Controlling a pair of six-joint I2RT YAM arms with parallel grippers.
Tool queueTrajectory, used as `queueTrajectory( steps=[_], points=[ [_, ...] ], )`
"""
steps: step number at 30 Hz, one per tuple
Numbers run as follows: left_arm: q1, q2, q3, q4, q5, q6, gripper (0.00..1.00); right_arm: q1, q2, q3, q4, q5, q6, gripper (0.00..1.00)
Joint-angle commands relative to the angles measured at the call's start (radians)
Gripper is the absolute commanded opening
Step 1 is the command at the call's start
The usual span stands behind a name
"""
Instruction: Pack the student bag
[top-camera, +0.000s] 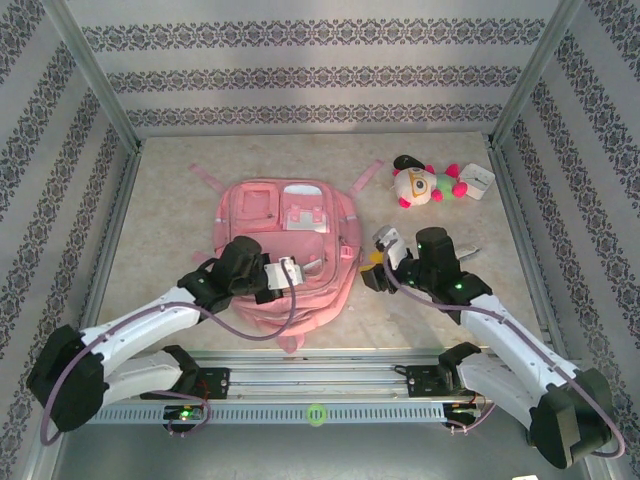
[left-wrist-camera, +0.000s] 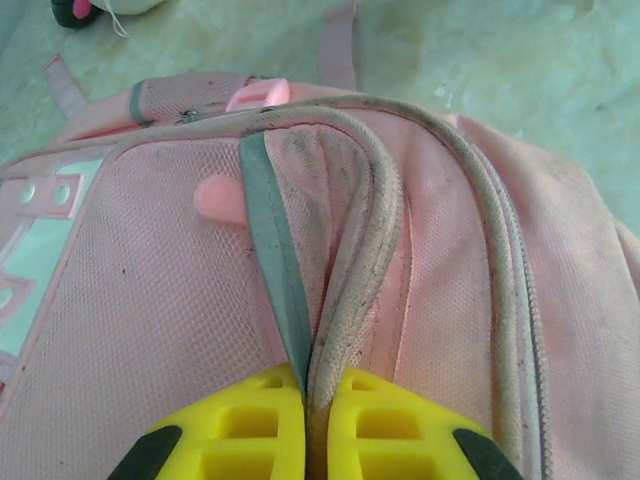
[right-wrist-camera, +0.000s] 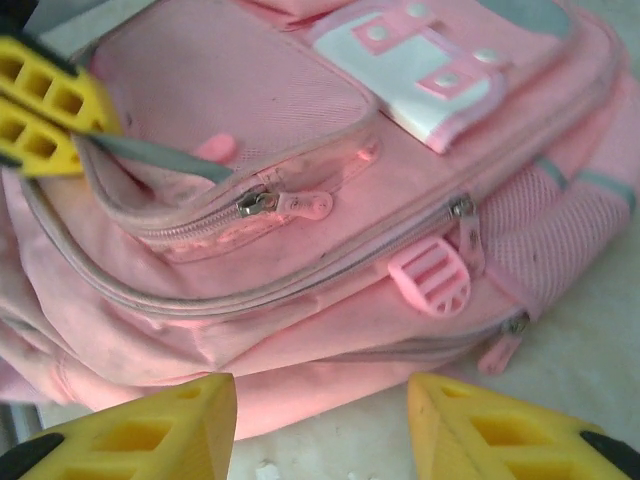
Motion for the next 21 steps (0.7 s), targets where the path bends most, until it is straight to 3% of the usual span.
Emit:
queueTrajectory(
  steps=[1,5,8,13,21],
  points=[
    [0.046,-0.048,-0.038,0.131,0.191,-0.08,0.0,-0.011,0.087,0.071,-0.033,-0.126,-0.401,0.48],
    [0.076,-0.06,-0.072,0.192,0.23,-0.089,0.0,0.004,0.244,0.159,-0.042,-0.24,-0.562,0.49],
    [0.079,-0.058,-0.07,0.195,0.242,-0.087,0.0,0.044,0.352,0.223,-0.041,-0.251,-0.61,0.49],
    [0.08,-0.056,-0.066,0.2,0.246,-0.082,0.0,0.087,0.509,0.328,-0.047,-0.281,-0.629,0.55],
    [0.082,-0.059,-0.044,0.199,0.237,-0.073,0.0,0.105,0.663,0.432,-0.095,-0.367,-0.656,0.53]
  ],
)
